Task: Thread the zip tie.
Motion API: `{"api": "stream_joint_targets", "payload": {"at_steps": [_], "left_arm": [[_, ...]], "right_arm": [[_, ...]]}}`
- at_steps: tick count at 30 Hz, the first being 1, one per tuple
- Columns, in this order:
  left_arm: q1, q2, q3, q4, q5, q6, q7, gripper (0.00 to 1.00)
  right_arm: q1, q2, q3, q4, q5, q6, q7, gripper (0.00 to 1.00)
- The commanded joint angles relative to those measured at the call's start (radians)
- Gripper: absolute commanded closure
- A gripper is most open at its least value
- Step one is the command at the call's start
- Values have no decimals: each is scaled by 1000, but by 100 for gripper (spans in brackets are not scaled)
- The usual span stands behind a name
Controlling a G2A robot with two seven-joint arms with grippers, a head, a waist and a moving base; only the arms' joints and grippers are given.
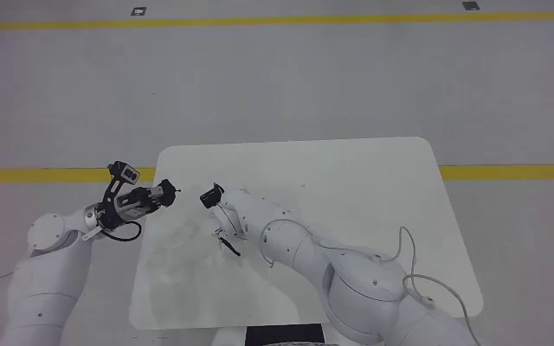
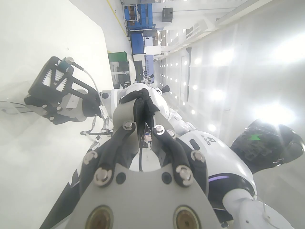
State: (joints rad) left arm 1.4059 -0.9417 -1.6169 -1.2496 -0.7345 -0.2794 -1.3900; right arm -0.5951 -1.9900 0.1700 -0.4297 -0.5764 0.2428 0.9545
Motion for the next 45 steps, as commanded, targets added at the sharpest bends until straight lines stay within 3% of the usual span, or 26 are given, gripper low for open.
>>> {"api": "stream_joint_targets", "payload": {"at_steps": [1,13,16,45], "left_arm": [[0,0,0,0,0,0,0,100],[0,0,0,0,0,0,0,100],[0,0,0,0,0,0,0,100],[0,0,0,0,0,0,0,100]], "right_arm": [[1,0,0,0,1,1,0,99],[2,-1,0,0,2,-2,4,98],[3,-1,0,1,5,-9,8,93],[2,-1,0,-6,3,-7,1,93]]}}
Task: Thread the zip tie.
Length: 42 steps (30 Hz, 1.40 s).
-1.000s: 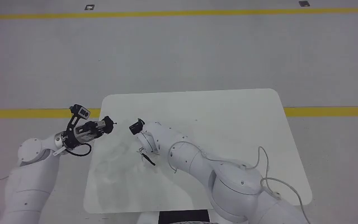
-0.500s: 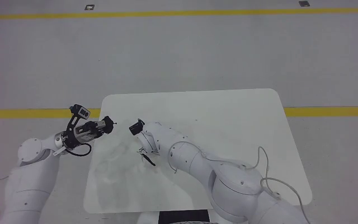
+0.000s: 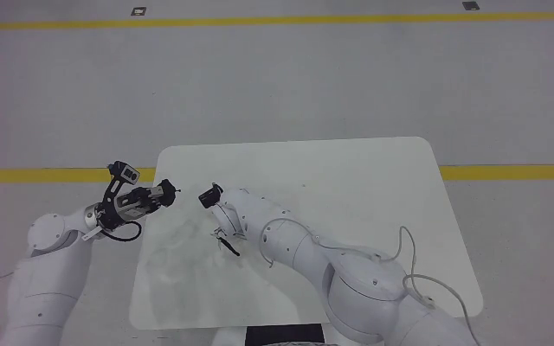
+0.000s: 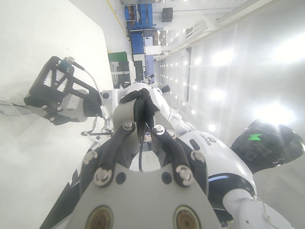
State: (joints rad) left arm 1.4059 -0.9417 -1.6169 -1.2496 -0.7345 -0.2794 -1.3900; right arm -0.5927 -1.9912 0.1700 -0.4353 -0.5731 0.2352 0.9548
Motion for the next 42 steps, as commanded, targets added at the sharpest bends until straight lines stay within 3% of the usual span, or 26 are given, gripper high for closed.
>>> {"api": "stream_joint_targets", "payload": {"at_steps": [1,20,27,31,42], "left_arm": [[0,0,0,0,0,0,0,100],[0,0,0,0,0,0,0,100],[0,0,0,0,0,0,0,100],[0,0,0,0,0,0,0,100],[0,0,0,0,0,0,0,100]], "right_arm": [[-1,0,0,-3,-3,0,1,92],[-11,-1,0,-6,-20,-14,15,89],[-11,-1,0,-3,-18,-11,19,91],[-9,-1,0,-1,-16,-4,19,100],[16,1,0,2,-3,27,17,100]]}}
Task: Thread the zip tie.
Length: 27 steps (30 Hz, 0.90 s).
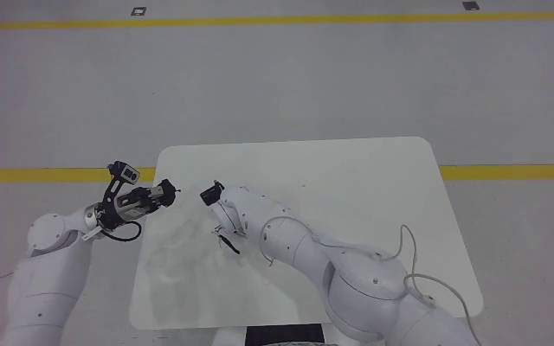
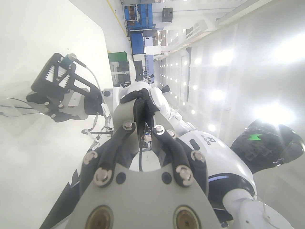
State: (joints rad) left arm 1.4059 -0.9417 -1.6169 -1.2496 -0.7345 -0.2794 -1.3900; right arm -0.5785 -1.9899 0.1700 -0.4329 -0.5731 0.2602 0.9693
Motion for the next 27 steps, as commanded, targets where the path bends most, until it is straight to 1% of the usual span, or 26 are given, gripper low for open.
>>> {"api": "stream_joint_targets", "payload": {"at_steps": [1,6,18,21,27], "left_arm": [[0,0,0,0,0,0,0,100],[0,0,0,0,0,0,0,100],[0,0,0,0,0,0,0,100],[0,0,0,0,0,0,0,100],[0,0,0,0,0,0,0,100]], "right_arm": [[4,0,0,-3,-7,5,7,100],[15,1,0,-12,-23,13,38,100],[56,4,1,-68,-53,-3,121,100],[61,5,6,-79,-57,-7,130,100],[63,10,25,-112,-67,1,137,100]]}}
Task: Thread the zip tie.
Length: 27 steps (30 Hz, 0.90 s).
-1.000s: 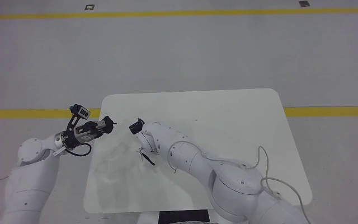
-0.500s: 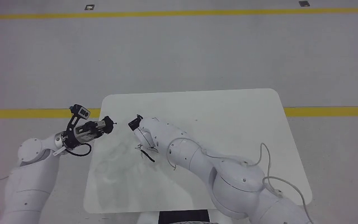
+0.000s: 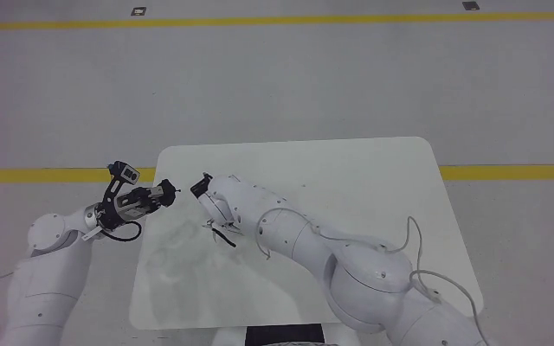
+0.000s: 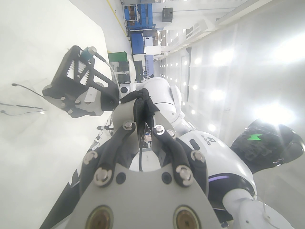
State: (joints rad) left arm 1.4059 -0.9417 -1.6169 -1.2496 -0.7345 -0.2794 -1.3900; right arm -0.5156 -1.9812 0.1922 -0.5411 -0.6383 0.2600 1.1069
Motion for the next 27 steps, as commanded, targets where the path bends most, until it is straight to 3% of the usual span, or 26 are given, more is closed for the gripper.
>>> {"api": "stream_joint_targets", "payload": {"at_steps": [1,7,14,17,24,27], "left_arm": [[0,0,0,0,0,0,0,100],[0,0,0,0,0,0,0,100],[0,0,0,0,0,0,0,100],[0,0,0,0,0,0,0,100],[0,0,0,0,0,0,0,100],[0,0,0,0,0,0,0,100]], "right_arm": [[1,3,11,-10,-3,5,-3,100],[-3,27,75,-20,21,49,-51,100],[-29,77,159,-56,40,73,-127,100],[-41,104,194,-89,29,80,-145,100],[-94,183,293,-242,-21,80,-163,100],[-100,190,303,-260,-26,80,-164,100]]}}
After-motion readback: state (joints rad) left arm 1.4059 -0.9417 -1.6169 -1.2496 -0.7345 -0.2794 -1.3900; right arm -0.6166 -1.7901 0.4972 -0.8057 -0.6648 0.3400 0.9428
